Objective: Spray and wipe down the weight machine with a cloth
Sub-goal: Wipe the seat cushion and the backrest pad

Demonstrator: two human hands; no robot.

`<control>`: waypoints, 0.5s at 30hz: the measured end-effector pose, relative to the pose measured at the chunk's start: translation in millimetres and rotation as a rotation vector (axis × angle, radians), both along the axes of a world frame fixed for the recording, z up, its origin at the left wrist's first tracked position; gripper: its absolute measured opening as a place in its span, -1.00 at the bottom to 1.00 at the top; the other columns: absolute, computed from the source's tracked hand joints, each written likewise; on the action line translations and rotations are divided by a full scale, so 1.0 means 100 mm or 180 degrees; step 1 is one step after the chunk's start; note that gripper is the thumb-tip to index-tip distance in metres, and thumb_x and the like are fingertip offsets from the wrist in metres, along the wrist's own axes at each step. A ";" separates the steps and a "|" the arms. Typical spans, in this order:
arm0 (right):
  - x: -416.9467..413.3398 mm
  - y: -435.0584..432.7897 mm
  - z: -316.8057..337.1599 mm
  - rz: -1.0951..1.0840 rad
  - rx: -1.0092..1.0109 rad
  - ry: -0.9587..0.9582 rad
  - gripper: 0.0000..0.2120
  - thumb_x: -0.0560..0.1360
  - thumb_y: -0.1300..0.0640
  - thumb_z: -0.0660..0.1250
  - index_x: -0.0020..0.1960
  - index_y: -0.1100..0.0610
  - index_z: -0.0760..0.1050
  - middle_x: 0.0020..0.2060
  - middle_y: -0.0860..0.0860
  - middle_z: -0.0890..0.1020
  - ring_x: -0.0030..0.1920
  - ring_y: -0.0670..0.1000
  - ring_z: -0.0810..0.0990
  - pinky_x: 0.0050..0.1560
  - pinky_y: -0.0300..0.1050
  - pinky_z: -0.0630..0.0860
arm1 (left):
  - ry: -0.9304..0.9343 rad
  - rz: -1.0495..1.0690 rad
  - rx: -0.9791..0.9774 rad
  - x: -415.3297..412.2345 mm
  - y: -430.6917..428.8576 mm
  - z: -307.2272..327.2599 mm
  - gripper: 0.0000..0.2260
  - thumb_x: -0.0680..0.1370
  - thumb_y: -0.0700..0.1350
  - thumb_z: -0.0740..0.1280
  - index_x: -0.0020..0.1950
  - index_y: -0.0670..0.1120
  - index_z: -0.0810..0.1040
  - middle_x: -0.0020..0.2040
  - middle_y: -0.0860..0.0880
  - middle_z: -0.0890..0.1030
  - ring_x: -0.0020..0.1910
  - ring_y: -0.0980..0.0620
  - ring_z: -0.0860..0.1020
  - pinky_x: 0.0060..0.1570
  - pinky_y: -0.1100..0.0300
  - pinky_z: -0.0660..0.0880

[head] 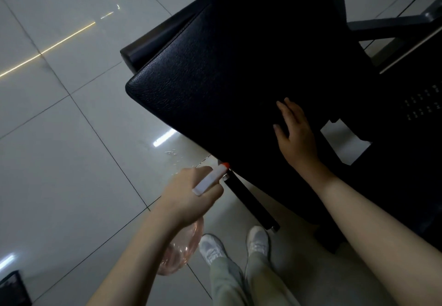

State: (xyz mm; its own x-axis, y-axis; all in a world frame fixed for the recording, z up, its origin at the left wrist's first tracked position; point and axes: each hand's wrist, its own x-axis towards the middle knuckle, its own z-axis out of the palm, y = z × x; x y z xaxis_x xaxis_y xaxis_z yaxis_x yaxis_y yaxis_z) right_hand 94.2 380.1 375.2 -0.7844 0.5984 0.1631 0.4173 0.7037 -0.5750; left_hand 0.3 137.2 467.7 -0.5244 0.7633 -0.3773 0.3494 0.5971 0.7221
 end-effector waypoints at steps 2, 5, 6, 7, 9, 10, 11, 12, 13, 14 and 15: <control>0.02 0.05 0.00 -0.0005 -0.0085 -0.0010 -0.54 0.56 0.08 0.16 0.43 0.18 0.31 0.42 0.17 0.31 0.44 0.18 0.25 0.35 0.17 0.32 | -0.0042 -0.0111 -0.0046 0.01 0.02 -0.01 -0.47 0.34 0.25 0.05 -0.20 -0.19 0.52 -0.30 -0.19 0.54 -0.35 -0.15 0.47 -0.32 0.02 0.41; 0.06 0.10 -0.02 0.0035 -0.0077 -0.0062 -0.54 0.57 0.07 0.15 0.44 0.15 0.29 0.43 0.16 0.29 0.45 0.15 0.23 0.37 0.11 0.31 | -0.0066 -0.0136 -0.0158 0.03 0.05 -0.04 -0.62 0.42 0.15 0.13 -0.25 -0.15 0.50 -0.33 -0.19 0.51 -0.38 -0.13 0.45 -0.36 0.13 0.40; 0.07 0.11 -0.02 0.0053 -0.0039 -0.0094 -0.54 0.57 0.06 0.15 0.45 0.15 0.29 0.43 0.15 0.30 0.45 0.15 0.22 0.37 0.09 0.30 | -0.0093 -0.0126 -0.0170 0.04 0.06 -0.04 -0.63 0.44 0.15 0.14 -0.28 -0.13 0.49 -0.32 -0.21 0.52 -0.37 -0.17 0.47 -0.35 0.09 0.44; 0.08 0.11 -0.02 0.0068 -0.0003 -0.0123 -0.54 0.57 0.06 0.14 0.45 0.15 0.29 0.43 0.16 0.30 0.45 0.15 0.22 0.37 0.06 0.29 | -0.0109 -0.0136 -0.0190 0.05 0.06 -0.06 -0.61 0.44 0.18 0.13 -0.29 -0.12 0.49 -0.31 -0.24 0.54 -0.34 -0.18 0.50 -0.32 0.03 0.47; 0.07 0.12 -0.02 0.0086 -0.0004 -0.0164 -0.53 0.57 0.03 0.12 0.45 0.15 0.29 0.43 0.16 0.30 0.46 0.14 0.22 0.36 0.01 0.26 | -0.0114 -0.0228 -0.0232 0.06 0.07 -0.08 -0.50 0.37 0.25 0.07 -0.24 -0.16 0.52 -0.27 -0.24 0.57 -0.32 -0.14 0.54 -0.29 0.02 0.49; 0.07 0.13 -0.01 0.0102 -0.0032 -0.0171 -0.52 0.57 0.00 0.11 0.45 0.14 0.29 0.44 0.15 0.29 0.46 0.14 0.21 0.36 -0.01 0.25 | -0.0123 -0.0286 -0.0233 0.07 0.07 -0.10 -0.45 0.33 0.28 0.04 -0.20 -0.17 0.53 -0.25 -0.24 0.58 -0.32 -0.11 0.55 -0.29 0.04 0.49; 0.08 0.13 -0.01 0.0120 -0.0039 -0.0168 -0.50 0.56 -0.02 0.09 0.45 0.14 0.29 0.44 0.15 0.29 0.46 0.14 0.21 0.36 -0.01 0.25 | -0.0131 -0.0349 -0.0235 0.07 0.07 -0.11 -0.42 0.31 0.29 0.01 -0.17 -0.18 0.53 -0.24 -0.24 0.58 -0.31 -0.10 0.56 -0.29 0.08 0.49; 0.09 0.14 -0.01 0.0139 -0.0032 -0.0152 -0.50 0.56 -0.03 0.08 0.45 0.14 0.29 0.44 0.16 0.29 0.45 0.14 0.22 0.36 0.00 0.26 | -0.0123 -0.0413 -0.0228 0.08 0.08 -0.12 -0.41 0.30 0.29 0.00 -0.15 -0.18 0.53 -0.23 -0.23 0.58 -0.30 -0.09 0.55 -0.30 0.12 0.48; 0.10 0.14 0.00 0.0135 -0.0020 -0.0127 -0.50 0.56 -0.03 0.09 0.45 0.15 0.29 0.44 0.16 0.29 0.45 0.15 0.22 0.36 0.02 0.28 | -0.0106 -0.0449 -0.0204 0.08 0.08 -0.13 -0.42 0.29 0.28 0.00 -0.14 -0.17 0.52 -0.22 -0.22 0.58 -0.30 -0.09 0.55 -0.31 0.16 0.46; 0.08 0.11 0.01 0.0068 -0.0057 -0.0083 -0.51 0.57 -0.01 0.11 0.45 0.15 0.29 0.44 0.15 0.28 0.46 0.15 0.21 0.37 0.05 0.29 | -0.0100 -0.0448 -0.0143 0.08 0.07 -0.14 -0.44 0.30 0.27 0.01 -0.14 -0.16 0.51 -0.23 -0.22 0.58 -0.30 -0.09 0.54 -0.31 0.16 0.45; 0.04 0.06 0.02 -0.0116 -0.0176 -0.0014 -0.53 0.58 0.03 0.14 0.45 0.14 0.28 0.44 0.15 0.27 0.46 0.15 0.20 0.38 0.08 0.29 | -0.0108 -0.0398 -0.0060 0.07 0.06 -0.15 -0.46 0.31 0.25 0.03 -0.14 -0.17 0.51 -0.24 -0.22 0.57 -0.31 -0.10 0.53 -0.30 0.13 0.45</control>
